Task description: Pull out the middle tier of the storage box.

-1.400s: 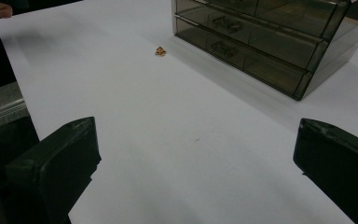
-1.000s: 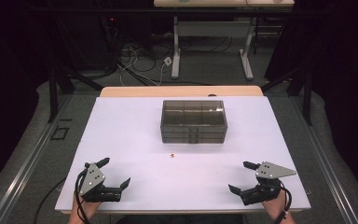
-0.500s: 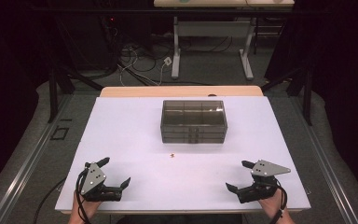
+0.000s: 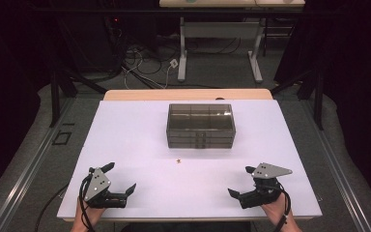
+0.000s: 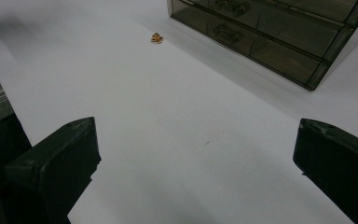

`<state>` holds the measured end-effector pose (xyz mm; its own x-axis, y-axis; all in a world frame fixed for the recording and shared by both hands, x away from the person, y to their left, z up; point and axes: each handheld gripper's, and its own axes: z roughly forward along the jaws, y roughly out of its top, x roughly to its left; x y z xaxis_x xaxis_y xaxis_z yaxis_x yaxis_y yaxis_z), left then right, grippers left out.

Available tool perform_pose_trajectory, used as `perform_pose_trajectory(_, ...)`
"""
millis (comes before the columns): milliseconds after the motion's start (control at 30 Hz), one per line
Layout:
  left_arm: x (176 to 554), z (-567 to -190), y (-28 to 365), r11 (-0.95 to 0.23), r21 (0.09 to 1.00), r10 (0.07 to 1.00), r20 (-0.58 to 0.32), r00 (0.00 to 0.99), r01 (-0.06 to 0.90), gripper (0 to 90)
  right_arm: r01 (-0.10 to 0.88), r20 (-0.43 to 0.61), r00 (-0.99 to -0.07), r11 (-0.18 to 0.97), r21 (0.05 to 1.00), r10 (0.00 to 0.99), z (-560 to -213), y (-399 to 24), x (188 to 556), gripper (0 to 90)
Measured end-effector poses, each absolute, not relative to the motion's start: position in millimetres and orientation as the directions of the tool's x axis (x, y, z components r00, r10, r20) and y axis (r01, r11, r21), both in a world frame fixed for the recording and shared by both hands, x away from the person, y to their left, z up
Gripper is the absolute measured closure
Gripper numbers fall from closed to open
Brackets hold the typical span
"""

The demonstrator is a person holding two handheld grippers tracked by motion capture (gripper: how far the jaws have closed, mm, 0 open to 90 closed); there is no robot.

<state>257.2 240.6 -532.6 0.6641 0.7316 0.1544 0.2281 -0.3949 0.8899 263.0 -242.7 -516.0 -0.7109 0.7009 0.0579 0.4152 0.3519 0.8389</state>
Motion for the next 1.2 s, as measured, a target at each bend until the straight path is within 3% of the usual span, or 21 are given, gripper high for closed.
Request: perform_pose_trajectory(1200,258.0,-533.8,241.0,-0.402,0.888,0.735,0.168,0.657,0.223,0.0,0.503,0.123,-0.717,0.387,0.772,0.686,-505.9,-200.4,292.7,0.0)
